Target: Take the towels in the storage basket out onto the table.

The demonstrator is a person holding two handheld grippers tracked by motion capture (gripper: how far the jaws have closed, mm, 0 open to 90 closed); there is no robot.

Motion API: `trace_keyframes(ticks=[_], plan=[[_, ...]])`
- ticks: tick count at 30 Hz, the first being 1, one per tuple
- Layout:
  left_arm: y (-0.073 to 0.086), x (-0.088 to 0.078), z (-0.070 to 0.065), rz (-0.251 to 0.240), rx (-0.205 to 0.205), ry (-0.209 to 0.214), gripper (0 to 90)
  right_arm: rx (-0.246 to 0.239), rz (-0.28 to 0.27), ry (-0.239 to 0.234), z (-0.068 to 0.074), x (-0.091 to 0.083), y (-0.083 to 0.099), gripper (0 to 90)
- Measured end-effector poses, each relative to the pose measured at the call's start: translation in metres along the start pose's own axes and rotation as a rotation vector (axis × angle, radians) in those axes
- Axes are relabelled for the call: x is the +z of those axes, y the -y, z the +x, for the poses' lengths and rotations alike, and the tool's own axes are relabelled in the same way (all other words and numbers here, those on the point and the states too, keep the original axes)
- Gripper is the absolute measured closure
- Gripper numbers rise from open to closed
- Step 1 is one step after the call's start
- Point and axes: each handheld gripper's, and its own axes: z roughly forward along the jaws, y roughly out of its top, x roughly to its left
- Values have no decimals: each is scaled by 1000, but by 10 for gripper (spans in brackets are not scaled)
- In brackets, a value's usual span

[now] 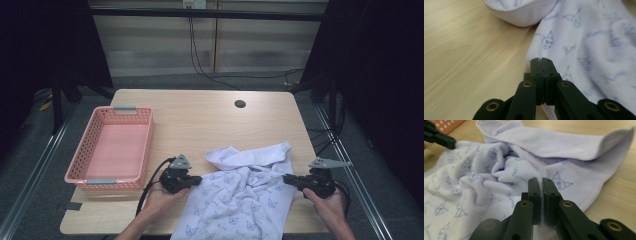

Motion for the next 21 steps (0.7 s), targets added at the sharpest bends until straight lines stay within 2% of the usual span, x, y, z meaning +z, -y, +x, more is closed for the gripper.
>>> trace_keyframes(ticks=[2,3,4,5,6,7,8,9,10,11,12,13,14,15,16,17,18,19,20,21], plan=[[9,-22,-2,-8,-8,-36,889,5,-19,11,-4,-10,1,868],[16,-33,-2,-23,-35,-24,889,-2,-15,31,-5,-14,3,869],[23,-43,-5,-31,-45,-33,889,-1,-9,44,-6,-18,5,869],[31,-53,-8,-48,-56,-35,889,12,-7,31,-7,-21,8,869],[45,-68,-15,-77,-93,14,888,5,15,40,-5,-24,15,869],[50,-73,-20,-76,-79,16,888,7,25,21,-3,-24,18,865],[50,-73,-20,-76,-79,16,885,7,25,21,-3,-24,18,865],[54,-76,-25,-77,-70,39,885,2,43,-5,1,-24,21,841],[57,-78,-27,-72,-65,66,877,-26,71,-32,6,-22,23,778],[58,-79,-28,-73,-70,71,778,-54,77,-39,16,-20,25,644],[55,-78,-25,-91,-86,99,728,-57,68,-43,18,-20,23,623],[55,-78,-25,-91,-86,99,708,-57,68,-43,18,-20,23,623],[43,-71,-22,-106,-78,86,662,-64,39,-46,21,-18,15,578],[43,-71,-22,-106,-78,86,642,-64,39,-46,21,-18,15,578],[28,-55,-20,-100,-55,97,645,-73,22,-70,21,-10,5,569],[28,-55,-20,-100,-55,97,644,-73,22,-70,21,-10,5,569],[20,-44,-20,-87,-32,115,645,-82,30,-81,22,4,-4,547],[13,-32,-19,-76,-16,128,645,-82,30,-81,22,4,-4,547],[1,-9,-16,-59,-33,143,642,-91,52,-99,21,21,-10,546],[1,-9,-16,-59,-33,143,641,-91,52,-99,21,21,-10,546]])
